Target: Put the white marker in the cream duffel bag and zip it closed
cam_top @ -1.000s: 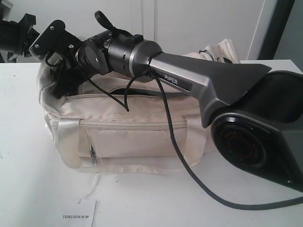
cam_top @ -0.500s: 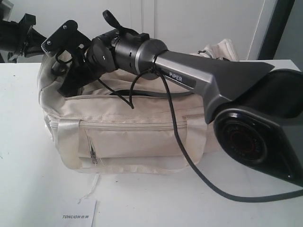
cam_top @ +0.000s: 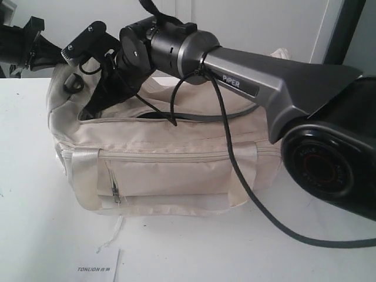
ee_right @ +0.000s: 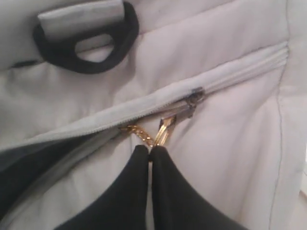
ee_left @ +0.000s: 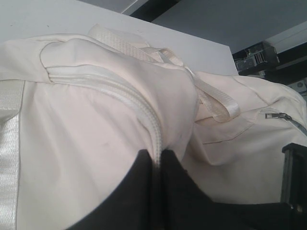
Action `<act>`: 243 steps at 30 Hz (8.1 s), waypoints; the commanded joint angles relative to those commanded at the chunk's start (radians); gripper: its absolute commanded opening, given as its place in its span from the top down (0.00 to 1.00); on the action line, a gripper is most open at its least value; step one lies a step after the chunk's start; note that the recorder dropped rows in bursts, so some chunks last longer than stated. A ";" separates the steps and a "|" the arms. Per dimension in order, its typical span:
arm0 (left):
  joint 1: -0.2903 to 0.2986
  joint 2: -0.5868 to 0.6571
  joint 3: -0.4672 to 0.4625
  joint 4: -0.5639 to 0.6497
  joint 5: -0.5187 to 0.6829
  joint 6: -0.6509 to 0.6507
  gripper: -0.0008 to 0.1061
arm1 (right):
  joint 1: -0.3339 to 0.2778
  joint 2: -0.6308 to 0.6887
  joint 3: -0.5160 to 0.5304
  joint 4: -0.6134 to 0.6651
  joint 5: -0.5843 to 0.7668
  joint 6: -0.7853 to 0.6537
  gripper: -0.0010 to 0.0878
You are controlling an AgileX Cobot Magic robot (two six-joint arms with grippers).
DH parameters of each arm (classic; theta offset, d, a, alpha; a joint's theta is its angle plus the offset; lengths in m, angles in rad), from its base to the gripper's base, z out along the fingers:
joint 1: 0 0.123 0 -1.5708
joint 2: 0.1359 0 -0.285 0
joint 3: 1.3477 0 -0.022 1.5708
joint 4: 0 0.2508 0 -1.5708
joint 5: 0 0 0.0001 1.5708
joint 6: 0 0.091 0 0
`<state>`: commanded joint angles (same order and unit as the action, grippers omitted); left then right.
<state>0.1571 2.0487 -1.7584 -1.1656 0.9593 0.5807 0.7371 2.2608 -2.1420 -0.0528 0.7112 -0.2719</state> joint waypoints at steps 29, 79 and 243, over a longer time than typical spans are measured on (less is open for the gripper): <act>0.000 0.000 0.000 -0.042 -0.009 0.000 0.99 | 0.000 -0.035 0.000 0.163 0.161 -0.039 0.99; -0.101 0.108 -0.233 0.314 -0.120 0.021 0.63 | 0.000 -0.030 0.000 0.075 -0.022 -0.039 0.99; -0.099 0.108 -0.233 0.263 -0.128 -0.110 0.99 | 0.012 -0.118 0.000 0.474 0.499 -0.277 0.99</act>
<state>0.0584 2.1565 -1.9916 -0.9029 0.8315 0.4710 0.7491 2.1425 -2.1420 0.4216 1.2101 -0.5493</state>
